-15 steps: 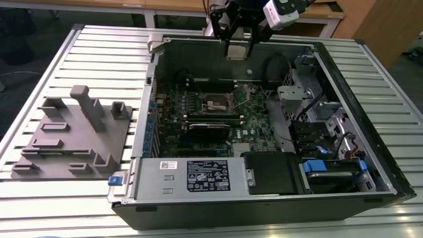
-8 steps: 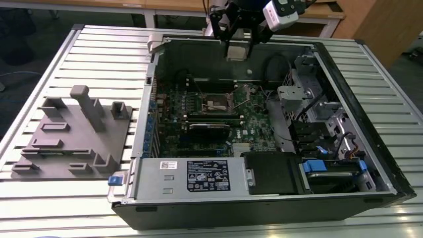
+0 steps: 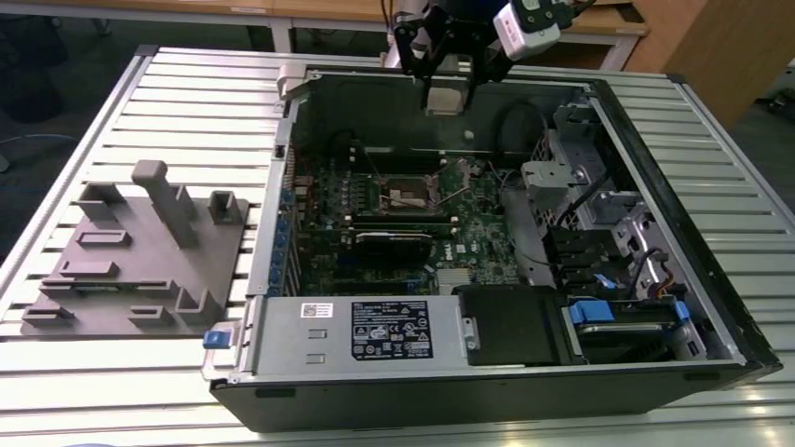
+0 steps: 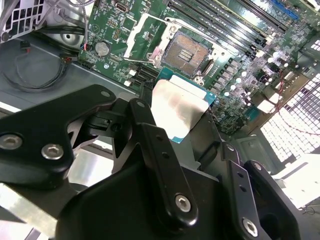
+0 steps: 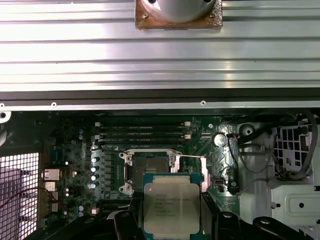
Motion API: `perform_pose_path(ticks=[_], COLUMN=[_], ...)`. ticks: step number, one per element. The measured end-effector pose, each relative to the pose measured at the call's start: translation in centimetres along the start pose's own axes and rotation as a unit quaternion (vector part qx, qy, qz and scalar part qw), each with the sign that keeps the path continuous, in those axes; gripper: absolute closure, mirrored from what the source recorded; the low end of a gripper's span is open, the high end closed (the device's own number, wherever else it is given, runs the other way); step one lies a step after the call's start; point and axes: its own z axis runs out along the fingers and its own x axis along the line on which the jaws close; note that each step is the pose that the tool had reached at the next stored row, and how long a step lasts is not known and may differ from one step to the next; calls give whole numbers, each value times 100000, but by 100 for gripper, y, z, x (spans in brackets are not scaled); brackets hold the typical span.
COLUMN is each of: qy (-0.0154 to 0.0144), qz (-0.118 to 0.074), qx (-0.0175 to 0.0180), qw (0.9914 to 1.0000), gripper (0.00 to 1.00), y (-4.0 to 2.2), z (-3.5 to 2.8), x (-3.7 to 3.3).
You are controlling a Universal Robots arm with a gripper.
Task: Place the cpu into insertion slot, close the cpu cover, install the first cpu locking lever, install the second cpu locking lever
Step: 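Place the cpu into insertion slot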
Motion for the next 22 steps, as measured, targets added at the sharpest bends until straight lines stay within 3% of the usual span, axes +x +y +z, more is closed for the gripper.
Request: perform_pose_path(ticks=[22], qy=[-8], qz=[2], qx=[200], qw=[100000], gripper=[46], y=[-7], z=[77], x=[-2])
